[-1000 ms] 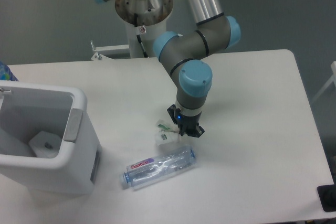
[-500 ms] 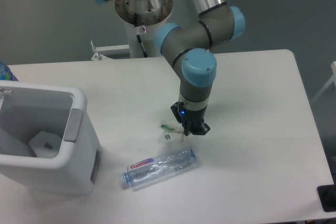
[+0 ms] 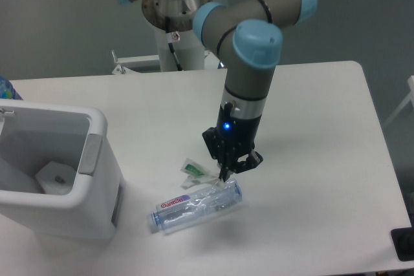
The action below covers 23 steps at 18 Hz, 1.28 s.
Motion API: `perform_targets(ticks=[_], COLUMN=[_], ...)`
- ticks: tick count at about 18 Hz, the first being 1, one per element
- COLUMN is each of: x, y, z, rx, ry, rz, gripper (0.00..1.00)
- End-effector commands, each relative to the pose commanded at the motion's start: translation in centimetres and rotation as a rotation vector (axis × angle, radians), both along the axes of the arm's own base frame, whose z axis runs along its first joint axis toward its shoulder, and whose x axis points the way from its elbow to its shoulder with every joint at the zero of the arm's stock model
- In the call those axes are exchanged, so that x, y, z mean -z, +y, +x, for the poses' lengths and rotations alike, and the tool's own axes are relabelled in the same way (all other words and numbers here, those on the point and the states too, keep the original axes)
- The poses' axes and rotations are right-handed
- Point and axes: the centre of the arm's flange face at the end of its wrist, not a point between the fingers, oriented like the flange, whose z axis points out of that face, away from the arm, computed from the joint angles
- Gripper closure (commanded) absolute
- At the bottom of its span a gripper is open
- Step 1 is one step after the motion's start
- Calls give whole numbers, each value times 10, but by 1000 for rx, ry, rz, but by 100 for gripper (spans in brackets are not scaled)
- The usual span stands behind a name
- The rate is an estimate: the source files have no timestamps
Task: Place the trash in the trash can
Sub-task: 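Close the gripper on the toothpaste box and lift it, then carry the box over the white bin and open the gripper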
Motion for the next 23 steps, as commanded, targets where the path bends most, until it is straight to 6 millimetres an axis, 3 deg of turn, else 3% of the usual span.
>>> perform_targets(ticks=[4,9,13,15,17,18,20,23], x=[-49,-93,-98,-90,-82,-78,-77,-66], y=[2,9,24,32,42,46,47,48], z=[29,90,142,159,173,178,180,181], rx=[18,73,131,160,185,192,188,188], ry=[-48,-94,-114,-127,-142,-150,-158,-173], rz=[118,197,191,181,169,162,159,144], gripper=[100,100,100,100,69,38,0,0])
